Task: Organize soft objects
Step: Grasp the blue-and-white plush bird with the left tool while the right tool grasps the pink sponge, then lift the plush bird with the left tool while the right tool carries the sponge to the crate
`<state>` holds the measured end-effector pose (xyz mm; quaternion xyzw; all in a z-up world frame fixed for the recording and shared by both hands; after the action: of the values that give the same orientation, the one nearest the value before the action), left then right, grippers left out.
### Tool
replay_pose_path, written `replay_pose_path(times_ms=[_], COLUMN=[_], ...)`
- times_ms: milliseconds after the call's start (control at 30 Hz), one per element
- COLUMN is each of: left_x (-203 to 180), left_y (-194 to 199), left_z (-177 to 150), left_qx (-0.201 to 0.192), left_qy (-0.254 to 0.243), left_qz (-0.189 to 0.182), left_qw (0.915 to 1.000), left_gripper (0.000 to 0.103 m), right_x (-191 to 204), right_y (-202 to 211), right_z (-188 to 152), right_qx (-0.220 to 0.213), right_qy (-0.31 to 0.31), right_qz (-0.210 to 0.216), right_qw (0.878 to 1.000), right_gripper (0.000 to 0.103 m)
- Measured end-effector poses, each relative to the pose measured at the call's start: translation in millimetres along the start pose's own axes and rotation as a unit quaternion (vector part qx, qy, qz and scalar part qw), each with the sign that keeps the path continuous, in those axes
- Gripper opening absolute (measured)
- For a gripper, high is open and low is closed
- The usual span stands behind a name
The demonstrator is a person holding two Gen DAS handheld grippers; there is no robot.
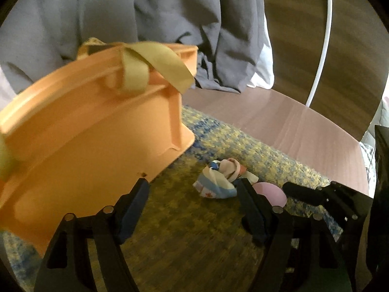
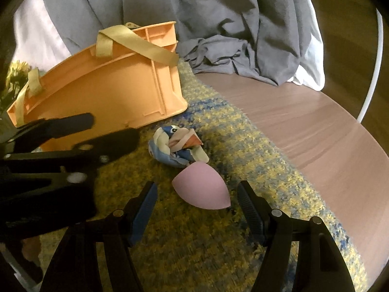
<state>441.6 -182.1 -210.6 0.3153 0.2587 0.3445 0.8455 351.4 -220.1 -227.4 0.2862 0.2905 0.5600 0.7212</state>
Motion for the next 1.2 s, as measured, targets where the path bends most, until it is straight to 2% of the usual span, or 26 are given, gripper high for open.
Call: replay_pose_path(times_ms=[133,200,267,433,700,933,1200], left_x=[-5.2,-9.6,-13.4,-20.5,-21.6,-9.9,2.0], left_y=[-15.4,-22.6,-28.3,-39.5,-34.8,-5.6,29.4], left_z=[-1.7,-2.5,-4.4,-7.9,-5.0,3.7,0.9], left_qx=[0.022,0.031,0.038,0.054,0.033,-0.015,-0.044], left_qy=[0.009,0.009,0.007,0.008,0.004,0.016,0.03], left_qz=[-0.016,-0.022,-0.025,-0.036,-0.022,0.021,0.054], left_qw=[0.9996,0.9992,0.9989,0.9978,0.9992,0.9996,0.9971], left_gripper=[0.068,0.062,0.059,0.046,0.039,0.039,0.039], right_x=[0.8,-1.0,-3.4,-5.8,-8.2,-15.3,-17.9], right_y=[-5.9,-9.0,-11.8,-13.6,-9.9,-1.0,13.8], right_z=[0.9,-0.2,-1.5,-3.5,-2.1,-0.1,0.7], right_qx=[0.004,0.01,0.014,0.018,0.011,-0.001,-0.014], right_qy=[-0.002,-0.007,-0.013,-0.023,-0.021,-0.018,-0.014], right_qz=[0.005,0.005,0.008,0.015,0.008,-0.003,-0.008], right_qw=[1.0,1.0,1.0,0.999,1.0,1.0,1.0], right_gripper=[0.068,0.066,0.056,0.05,0.047,0.046,0.046])
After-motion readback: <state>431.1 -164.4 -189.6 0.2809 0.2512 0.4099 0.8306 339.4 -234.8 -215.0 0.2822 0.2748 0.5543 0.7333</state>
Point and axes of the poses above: each gripper's, at about its wrist camera, not at the fingertips, and y roughly against the way its jaws point, x to its left, z to its top, the point moved 9 cm from there along -y, roughly the way its jaws point, and after that the axes turned 14 degrees about y, right-handed, at the moved point
